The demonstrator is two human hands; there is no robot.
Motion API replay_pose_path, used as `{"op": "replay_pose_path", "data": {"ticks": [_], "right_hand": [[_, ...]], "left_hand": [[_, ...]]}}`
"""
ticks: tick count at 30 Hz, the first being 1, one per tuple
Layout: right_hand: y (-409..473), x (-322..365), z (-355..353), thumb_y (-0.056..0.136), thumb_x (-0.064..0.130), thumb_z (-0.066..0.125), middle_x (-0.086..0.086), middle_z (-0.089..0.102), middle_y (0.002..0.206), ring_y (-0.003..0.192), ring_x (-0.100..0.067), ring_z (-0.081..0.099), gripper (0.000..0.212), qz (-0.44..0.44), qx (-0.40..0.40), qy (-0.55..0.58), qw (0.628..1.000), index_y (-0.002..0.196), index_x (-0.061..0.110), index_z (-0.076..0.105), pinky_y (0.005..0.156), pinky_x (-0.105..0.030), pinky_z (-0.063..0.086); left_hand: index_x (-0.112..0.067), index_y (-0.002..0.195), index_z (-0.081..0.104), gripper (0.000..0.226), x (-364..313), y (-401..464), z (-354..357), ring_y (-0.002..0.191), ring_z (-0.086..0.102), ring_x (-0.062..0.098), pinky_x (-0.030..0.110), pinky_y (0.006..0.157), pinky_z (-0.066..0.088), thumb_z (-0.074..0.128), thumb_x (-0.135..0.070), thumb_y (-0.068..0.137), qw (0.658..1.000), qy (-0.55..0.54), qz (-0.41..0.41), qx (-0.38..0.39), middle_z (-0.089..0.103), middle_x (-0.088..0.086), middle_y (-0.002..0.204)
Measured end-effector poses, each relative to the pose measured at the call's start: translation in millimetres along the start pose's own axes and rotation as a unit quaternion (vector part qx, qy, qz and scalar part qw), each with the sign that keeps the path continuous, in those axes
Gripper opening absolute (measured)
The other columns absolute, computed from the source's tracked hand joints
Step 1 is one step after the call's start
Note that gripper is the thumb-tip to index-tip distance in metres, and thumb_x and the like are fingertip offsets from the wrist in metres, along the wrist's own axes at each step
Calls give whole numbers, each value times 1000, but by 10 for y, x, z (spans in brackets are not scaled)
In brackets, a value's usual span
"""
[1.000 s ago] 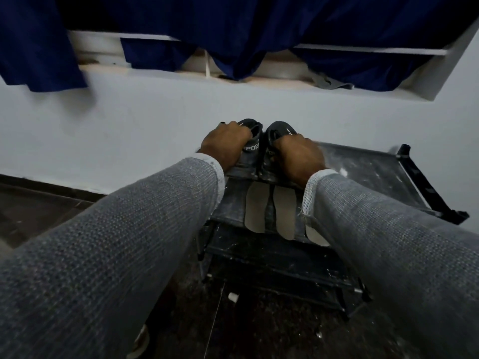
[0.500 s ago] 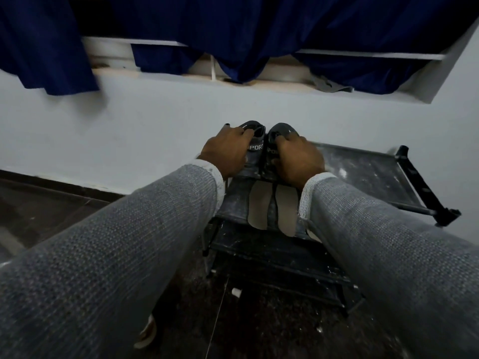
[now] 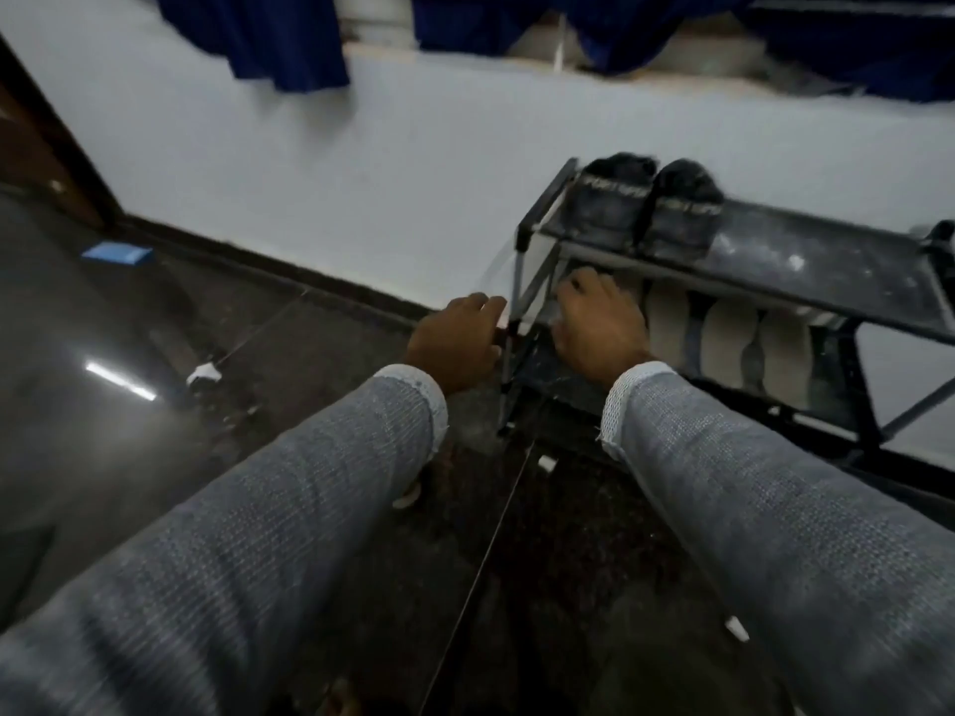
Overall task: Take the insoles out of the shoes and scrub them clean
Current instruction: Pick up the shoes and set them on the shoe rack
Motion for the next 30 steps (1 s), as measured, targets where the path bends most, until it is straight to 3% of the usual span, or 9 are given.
{"op": "replay_pose_path", "data": {"ticks": [5, 10, 17, 22, 25, 30], "right_hand": [[-196, 839, 501, 89, 27, 57, -14, 54, 119, 111, -35, 51, 33, -71, 47, 14, 996, 116, 8, 56, 88, -43, 42], [-285, 1513, 1097, 93, 28, 53, -15, 52, 124, 112, -33, 50, 36, -124, 99, 36, 987, 122, 8, 52, 88, -41, 40], [-268, 2013, 2172, 94, 32, 51, -11, 51, 125, 113, -30, 50, 32, -137, 189, 45, 971, 119, 12, 52, 91, -41, 42], [-276, 2300, 2950, 93, 32, 53, -9, 49, 135, 117, -30, 50, 48, -149, 232, 53, 960, 136, 13, 43, 93, -41, 42], [-342, 2416, 3423, 94, 32, 53, -10, 51, 133, 116, -31, 51, 44, -161, 248, 55, 954, 133, 11, 46, 89, -41, 44], [-498, 2497, 4151, 93, 28, 54, -13, 51, 128, 114, -33, 51, 38, -184, 283, 46, 940, 126, 11, 47, 83, -41, 45]], "left_hand": [[-17, 142, 35, 59, 610, -752, 557, 128, 45, 30, 47, 99, 43, 56, -31, 88, 993, -10, -95, 76, 43, 7, 142], [-17, 142, 34, 58, 1282, -1229, 1089, 127, 46, 30, 46, 95, 45, 56, -27, 89, 979, 2, -153, 137, 44, 8, 142], [-18, 140, 34, 55, 1878, -1439, 1839, 122, 49, 30, 45, 87, 44, 54, -24, 89, 969, 33, -164, 180, 49, 8, 135], [-19, 142, 30, 56, 2205, -1618, 2517, 125, 46, 30, 45, 88, 44, 52, -25, 90, 960, 42, -169, 220, 47, 8, 137], [-19, 135, 36, 49, 2362, -1699, 2840, 119, 51, 29, 43, 87, 44, 51, -26, 89, 954, 61, -158, 248, 50, 7, 130], [-17, 129, 41, 39, 2557, -1693, 3177, 117, 53, 31, 43, 88, 45, 48, -28, 92, 953, 51, -186, 233, 51, 8, 129]]}}
Point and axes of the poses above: each hand's wrist, its own y-axis towards the middle knuckle, its own z-axis out of the palm, x = y × z, the point moved 9 cm from there along y, towards the middle knuckle
